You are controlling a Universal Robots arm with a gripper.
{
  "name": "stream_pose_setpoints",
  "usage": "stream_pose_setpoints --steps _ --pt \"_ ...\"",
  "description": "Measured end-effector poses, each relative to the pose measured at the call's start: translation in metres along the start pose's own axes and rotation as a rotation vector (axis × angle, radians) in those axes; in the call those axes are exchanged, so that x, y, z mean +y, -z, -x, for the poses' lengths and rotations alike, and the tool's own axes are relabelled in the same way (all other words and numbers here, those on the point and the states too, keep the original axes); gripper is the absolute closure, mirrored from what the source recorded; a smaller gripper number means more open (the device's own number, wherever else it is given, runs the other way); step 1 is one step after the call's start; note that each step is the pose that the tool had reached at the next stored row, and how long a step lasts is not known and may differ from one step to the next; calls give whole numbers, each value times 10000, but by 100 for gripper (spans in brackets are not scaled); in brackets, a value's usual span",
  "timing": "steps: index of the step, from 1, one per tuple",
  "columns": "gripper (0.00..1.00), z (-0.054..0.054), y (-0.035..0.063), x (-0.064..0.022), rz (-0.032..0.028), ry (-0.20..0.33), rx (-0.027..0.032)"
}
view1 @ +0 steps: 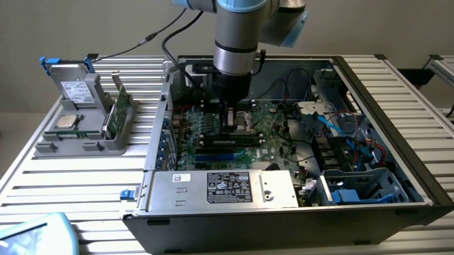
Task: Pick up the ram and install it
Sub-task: 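Press down the ram until it locks into place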
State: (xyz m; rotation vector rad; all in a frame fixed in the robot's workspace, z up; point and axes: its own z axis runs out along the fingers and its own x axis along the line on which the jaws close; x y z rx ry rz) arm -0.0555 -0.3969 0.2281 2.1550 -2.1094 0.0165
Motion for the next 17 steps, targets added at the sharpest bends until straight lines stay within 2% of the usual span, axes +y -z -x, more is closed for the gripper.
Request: stream_pose_setpoints --steps 12,17 --pt "89 2 -18 2 -3 1 -4" --pt "89 3 -24 14 -27 -3 0"
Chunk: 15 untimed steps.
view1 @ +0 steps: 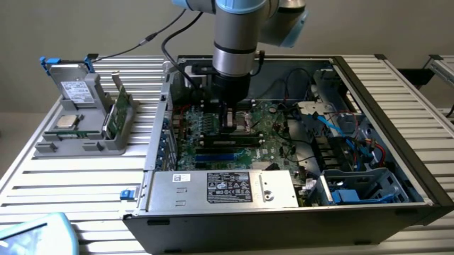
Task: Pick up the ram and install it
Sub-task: 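Press down the ram until it locks into place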
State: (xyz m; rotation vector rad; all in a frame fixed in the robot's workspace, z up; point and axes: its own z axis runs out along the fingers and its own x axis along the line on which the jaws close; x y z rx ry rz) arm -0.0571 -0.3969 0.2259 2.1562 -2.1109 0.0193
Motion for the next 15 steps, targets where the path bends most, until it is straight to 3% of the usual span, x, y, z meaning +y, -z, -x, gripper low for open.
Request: stream_pose_setpoints --steps 8,15 --pt "89 2 -10 12 -46 -2 -4" --pt "89 -16 163 23 -44 -2 -11"
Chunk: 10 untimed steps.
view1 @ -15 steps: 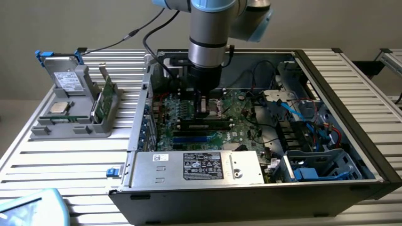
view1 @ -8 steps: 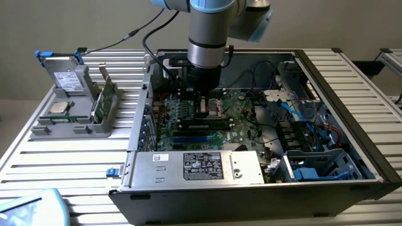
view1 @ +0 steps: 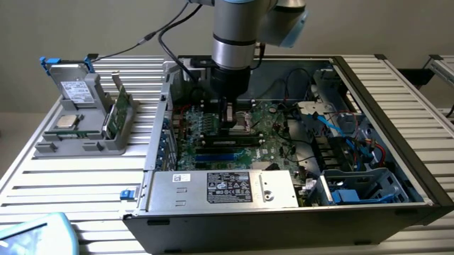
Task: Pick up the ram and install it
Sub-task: 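Press down the ram until it locks into place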
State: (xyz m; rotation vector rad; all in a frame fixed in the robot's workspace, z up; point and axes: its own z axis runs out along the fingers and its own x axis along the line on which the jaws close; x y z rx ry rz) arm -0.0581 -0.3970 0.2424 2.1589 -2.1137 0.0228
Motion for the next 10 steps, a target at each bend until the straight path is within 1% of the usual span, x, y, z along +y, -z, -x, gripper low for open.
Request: stream_pose_setpoints --steps 3,10 --pt "89 -4 26 -44 15 1 -3" --pt "89 -13 49 -213 73 13 -3"
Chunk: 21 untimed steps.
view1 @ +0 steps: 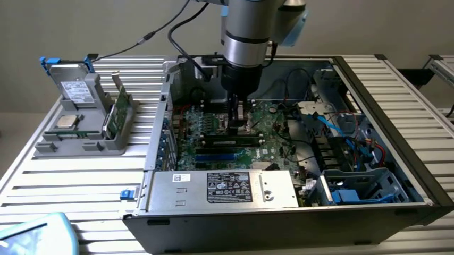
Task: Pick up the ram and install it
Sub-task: 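Press down the ram until it locks into place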
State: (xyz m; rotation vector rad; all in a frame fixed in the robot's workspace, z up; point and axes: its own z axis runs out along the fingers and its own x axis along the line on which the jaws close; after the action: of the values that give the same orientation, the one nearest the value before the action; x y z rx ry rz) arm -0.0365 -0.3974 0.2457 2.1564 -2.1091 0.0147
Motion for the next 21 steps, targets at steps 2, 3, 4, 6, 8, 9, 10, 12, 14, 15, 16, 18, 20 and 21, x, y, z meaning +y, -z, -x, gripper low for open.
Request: stream_pose_setpoints --steps 2,3,4,6,8,9,10,12,14,15,16,18,20,21 --pt "89 -2 7 -45 23 4 -1" --pt "89 -3 10 -64 35 6 -1" --pt "89 -5 13 -85 49 9 0" --pt "89 -5 14 -94 55 15 -1" --pt "89 -5 14 -93 56 14 -1" --pt "89 -5 15 -94 55 15 0" --pt "89 -5 14 -94 56 15 0" --pt "89 -5 14 -93 56 14 0" --pt "89 -5 14 -94 56 15 0" --pt "89 -5 15 -93 56 15 0" --pt "89 -5 15 -94 56 15 0" --pt "89 -5 14 -94 56 14 -1" --pt "89 -5 15 -94 56 12 0" --pt "89 -4 14 -94 66 -91 -10"
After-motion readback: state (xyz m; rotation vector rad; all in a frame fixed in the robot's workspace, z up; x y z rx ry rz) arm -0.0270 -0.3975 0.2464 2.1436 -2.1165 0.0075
